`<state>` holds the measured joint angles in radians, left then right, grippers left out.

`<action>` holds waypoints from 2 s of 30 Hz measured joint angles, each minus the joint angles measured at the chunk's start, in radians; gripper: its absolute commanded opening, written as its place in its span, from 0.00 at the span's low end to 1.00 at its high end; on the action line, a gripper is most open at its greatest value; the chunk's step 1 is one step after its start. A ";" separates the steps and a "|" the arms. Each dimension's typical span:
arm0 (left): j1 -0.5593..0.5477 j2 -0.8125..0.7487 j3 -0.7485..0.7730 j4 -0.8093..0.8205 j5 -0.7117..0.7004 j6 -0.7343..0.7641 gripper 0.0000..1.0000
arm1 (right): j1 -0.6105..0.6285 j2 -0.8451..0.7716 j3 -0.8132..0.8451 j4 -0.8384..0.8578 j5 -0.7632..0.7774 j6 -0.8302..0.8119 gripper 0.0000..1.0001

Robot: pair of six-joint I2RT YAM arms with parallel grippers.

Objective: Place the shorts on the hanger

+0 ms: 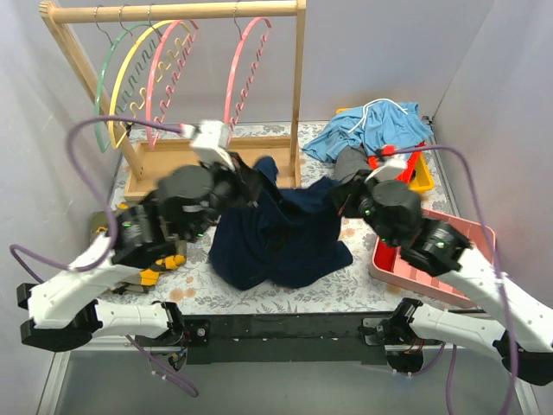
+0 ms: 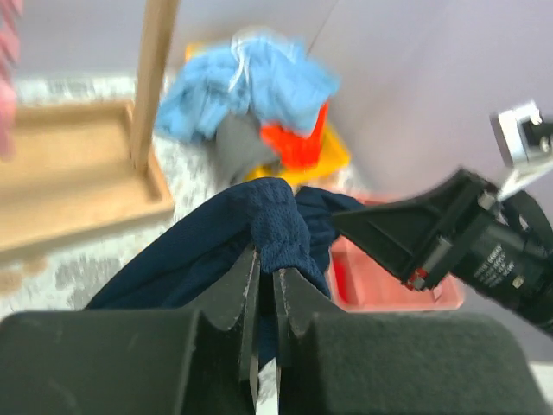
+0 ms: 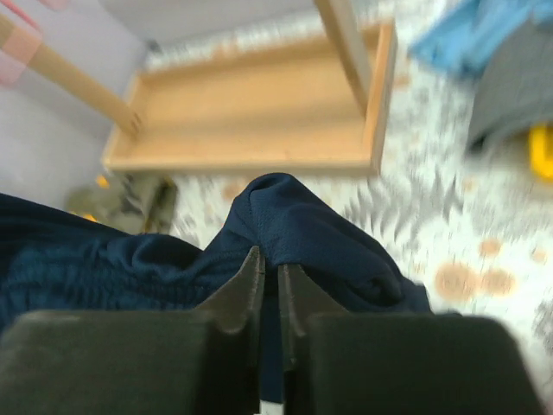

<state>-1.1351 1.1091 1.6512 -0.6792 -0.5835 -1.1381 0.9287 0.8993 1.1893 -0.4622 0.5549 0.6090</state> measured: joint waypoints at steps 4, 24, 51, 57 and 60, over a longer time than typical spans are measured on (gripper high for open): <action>0.018 0.012 -0.331 0.023 0.089 -0.085 0.00 | -0.073 0.050 -0.241 0.034 -0.155 0.096 0.65; 0.544 0.046 -0.776 0.108 0.445 -0.203 0.00 | 0.026 0.242 -0.415 0.068 -0.222 -0.240 0.62; 0.615 0.019 -0.764 0.069 0.504 -0.129 0.00 | -0.004 0.418 -0.411 0.272 -0.084 -0.409 0.53; 0.617 0.019 -0.755 0.052 0.504 -0.122 0.00 | -0.004 0.351 -0.493 0.324 -0.102 -0.415 0.54; 0.617 0.019 -0.750 0.050 0.504 -0.121 0.00 | -0.007 0.351 -0.499 0.354 -0.101 -0.423 0.52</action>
<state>-0.5179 1.1282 0.9012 -0.6289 -0.0792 -1.2587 0.9215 1.2499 0.6907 -0.1078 0.4538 0.1864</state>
